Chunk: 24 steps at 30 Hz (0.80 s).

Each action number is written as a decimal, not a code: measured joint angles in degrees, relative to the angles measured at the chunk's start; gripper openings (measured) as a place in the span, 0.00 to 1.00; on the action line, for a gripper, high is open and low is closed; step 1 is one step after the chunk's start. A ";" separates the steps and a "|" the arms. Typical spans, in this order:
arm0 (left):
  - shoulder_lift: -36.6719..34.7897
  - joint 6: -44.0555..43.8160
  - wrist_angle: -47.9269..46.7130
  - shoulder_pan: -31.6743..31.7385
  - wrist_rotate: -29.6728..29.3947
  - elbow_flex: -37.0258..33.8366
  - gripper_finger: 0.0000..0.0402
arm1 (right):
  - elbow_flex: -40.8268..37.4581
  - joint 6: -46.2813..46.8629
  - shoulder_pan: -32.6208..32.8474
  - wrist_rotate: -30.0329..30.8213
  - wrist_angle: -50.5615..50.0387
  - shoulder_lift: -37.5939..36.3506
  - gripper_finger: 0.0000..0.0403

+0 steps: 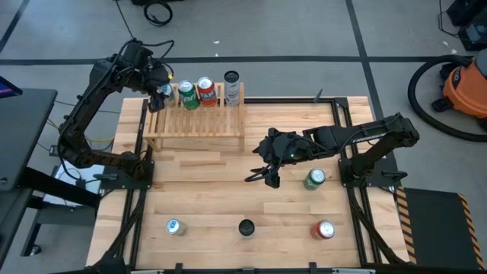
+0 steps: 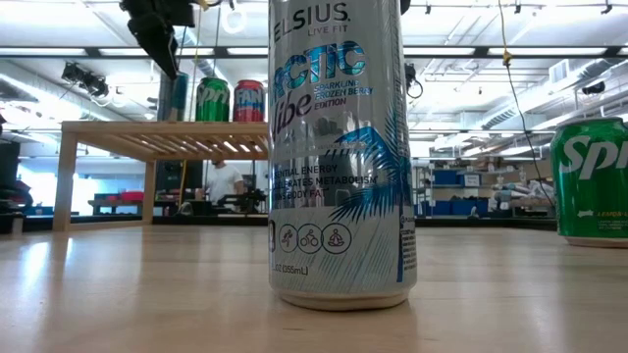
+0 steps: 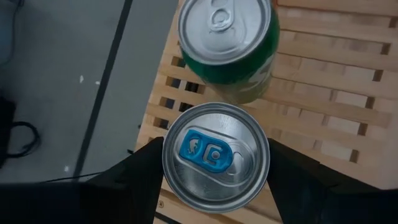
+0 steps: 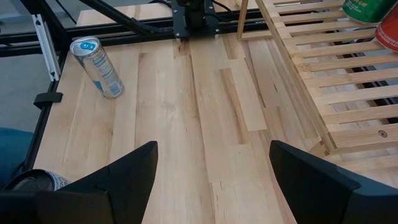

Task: Place canned beverage on shelf
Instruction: Put the top blue soda can on the shelf

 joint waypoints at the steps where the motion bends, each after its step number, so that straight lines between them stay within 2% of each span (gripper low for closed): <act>1: 0.00 -0.29 -0.13 0.34 0.76 0.00 0.62 | 0.00 0.01 -0.01 0.00 0.00 0.00 0.79; 15: 0.00 -11.73 -0.32 4.03 2.78 0.04 0.62 | 0.00 -0.11 0.01 -0.02 -0.01 0.01 0.79; 24: 0.00 -12.13 -0.11 4.01 2.93 0.04 0.62 | 0.00 -0.11 0.01 -0.05 0.00 0.00 0.79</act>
